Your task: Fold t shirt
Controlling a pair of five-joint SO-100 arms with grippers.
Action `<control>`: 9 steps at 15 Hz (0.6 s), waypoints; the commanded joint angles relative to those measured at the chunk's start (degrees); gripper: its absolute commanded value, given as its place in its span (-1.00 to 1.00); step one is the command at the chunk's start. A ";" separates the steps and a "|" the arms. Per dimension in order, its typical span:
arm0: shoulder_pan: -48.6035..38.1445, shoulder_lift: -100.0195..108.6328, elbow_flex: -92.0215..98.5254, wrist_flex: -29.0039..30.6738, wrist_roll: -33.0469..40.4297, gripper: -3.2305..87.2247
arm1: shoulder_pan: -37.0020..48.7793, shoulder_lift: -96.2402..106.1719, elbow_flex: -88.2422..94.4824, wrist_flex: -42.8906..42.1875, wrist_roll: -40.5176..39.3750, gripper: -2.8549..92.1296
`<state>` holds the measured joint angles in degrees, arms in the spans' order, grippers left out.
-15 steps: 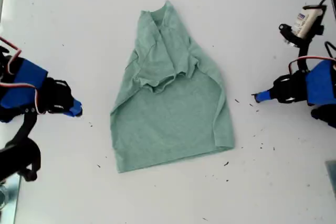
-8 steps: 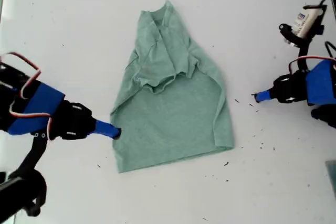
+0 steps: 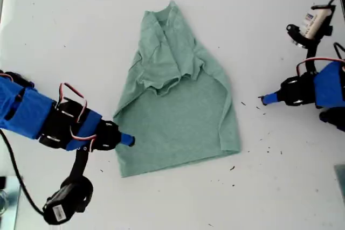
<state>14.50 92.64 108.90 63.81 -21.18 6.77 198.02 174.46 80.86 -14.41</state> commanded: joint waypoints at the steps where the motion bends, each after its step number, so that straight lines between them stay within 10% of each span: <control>1: -0.18 -0.53 5.45 -8.53 -1.58 -0.79 | -1.67 -0.09 1.93 -0.79 0.18 -0.89; 5: 1.05 -1.23 1.76 -8.79 -1.32 -0.94 | -1.76 -0.09 1.93 -0.79 0.09 -0.89; 9: -0.26 10.63 -14.41 18.81 -2.64 -0.94 | -1.76 0.09 2.02 -0.88 0.09 -0.89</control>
<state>14.33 96.68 101.34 72.86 -22.59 5.71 198.02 174.46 80.86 -14.41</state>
